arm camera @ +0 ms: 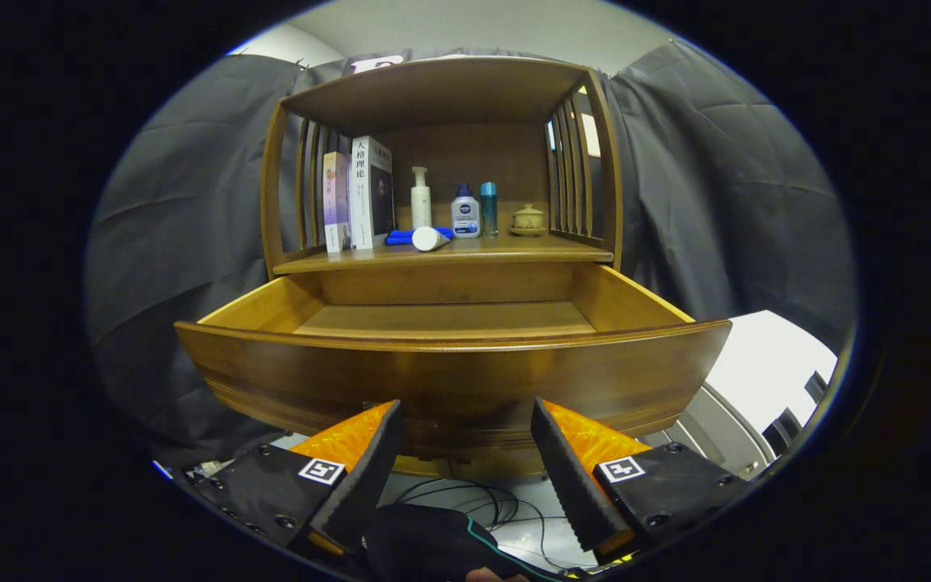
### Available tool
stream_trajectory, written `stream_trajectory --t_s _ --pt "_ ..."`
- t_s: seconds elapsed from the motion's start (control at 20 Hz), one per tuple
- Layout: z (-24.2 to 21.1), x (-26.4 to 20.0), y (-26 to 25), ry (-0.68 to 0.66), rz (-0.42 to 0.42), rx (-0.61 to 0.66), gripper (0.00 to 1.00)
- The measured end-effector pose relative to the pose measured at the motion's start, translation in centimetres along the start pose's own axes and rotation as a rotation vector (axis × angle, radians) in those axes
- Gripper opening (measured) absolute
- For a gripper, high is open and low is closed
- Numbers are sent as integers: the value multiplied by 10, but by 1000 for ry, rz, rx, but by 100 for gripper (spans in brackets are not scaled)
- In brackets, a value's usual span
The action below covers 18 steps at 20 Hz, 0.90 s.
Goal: Pull open the drawer, take out the items inside it, and place them on the countertop above the cabinet.
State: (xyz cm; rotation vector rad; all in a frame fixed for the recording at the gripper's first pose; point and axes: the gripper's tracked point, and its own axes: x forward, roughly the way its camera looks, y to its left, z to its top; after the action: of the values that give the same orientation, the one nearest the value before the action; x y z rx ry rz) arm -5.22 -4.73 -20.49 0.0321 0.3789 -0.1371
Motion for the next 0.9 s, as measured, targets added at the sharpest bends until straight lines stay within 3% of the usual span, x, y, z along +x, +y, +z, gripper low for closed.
stream_trajectory --t_s 0.5,0.65,0.9 --pt "4 4 8 -31 -23 2 98" --pt "3 2 22 -27 16 18 98" --pt "6 5 22 -47 -17 4 98"
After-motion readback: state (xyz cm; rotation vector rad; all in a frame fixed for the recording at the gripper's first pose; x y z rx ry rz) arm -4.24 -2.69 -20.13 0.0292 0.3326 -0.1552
